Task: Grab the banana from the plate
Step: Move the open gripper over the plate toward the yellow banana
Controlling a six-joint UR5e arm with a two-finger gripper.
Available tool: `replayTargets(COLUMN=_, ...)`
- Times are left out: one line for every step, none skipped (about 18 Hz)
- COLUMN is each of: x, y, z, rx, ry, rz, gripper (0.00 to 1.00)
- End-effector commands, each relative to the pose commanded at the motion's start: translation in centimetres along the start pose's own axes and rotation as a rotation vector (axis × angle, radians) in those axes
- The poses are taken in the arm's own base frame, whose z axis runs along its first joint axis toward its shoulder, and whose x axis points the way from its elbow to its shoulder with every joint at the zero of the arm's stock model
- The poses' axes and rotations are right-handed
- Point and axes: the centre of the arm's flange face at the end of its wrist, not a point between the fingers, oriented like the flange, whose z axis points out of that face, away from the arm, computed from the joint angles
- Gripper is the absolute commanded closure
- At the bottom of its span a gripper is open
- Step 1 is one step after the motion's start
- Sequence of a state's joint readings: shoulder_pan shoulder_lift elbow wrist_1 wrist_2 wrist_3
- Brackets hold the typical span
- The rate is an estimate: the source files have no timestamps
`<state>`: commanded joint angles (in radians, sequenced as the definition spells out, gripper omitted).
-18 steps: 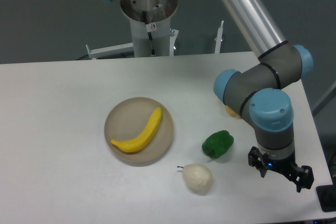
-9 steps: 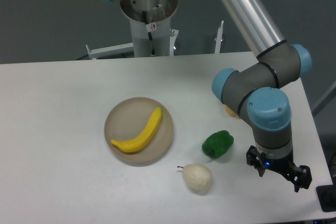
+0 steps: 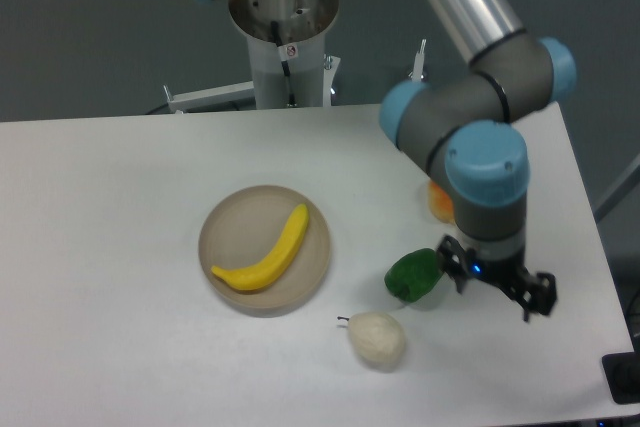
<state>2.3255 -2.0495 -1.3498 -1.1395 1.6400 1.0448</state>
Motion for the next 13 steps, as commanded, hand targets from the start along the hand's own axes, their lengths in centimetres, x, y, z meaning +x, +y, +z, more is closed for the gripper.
replayTargets(x=1.4, y=-0.3, z=0.3, rx=0.005, ry=0.036, rz=-0.017, gripper=0.00)
replayTargets(x=2.8, y=-0.4, z=0.4, rx=0.010, ry=0.057, rz=-0.029, gripper=0.00)
replayTargets(x=3.8, y=-0.2, z=0.4, rx=0.014, ry=0.071, rz=-0.033, gripper=0.00)
replayTargets(x=5.1, y=-0.5, z=0.2, rx=0.026, ry=0.087, rz=-0.026, gripper=0.00)
replayTargets(x=6.2, y=-0.7, z=0.5, rx=0.038, ry=0.108, rz=-0.032, gripper=0.00)
replayTargets(x=7.0, y=-0.8, z=1.0, rx=0.052, ry=0.134, rz=-0.057, gripper=0.00)
replayTargets(x=7.7, y=-0.9, z=1.4, rx=0.063, ry=0.157, rz=-0.078, gripper=0.00)
replayTargets(x=8.7, y=-1.1, z=1.7, rx=0.066, ry=0.174, rz=-0.088, gripper=0.00)
replayTargets(x=10.3, y=-1.7, z=1.7, rx=0.072, ry=0.174, rz=-0.085, gripper=0.00)
replayTargets(x=11.2, y=-2.4, z=1.7, rx=0.093, ry=0.154, rz=-0.091, gripper=0.00)
replayTargets(x=12.4, y=-2.7, z=2.5, rx=0.100, ry=0.151, rz=-0.107, gripper=0.00)
replayTargets(x=13.6, y=-2.7, z=3.5, rx=0.097, ry=0.157, rz=-0.118, gripper=0.00)
replayTargets(x=15.3, y=-3.0, z=4.4, rx=0.092, ry=0.164, rz=-0.112, gripper=0.00)
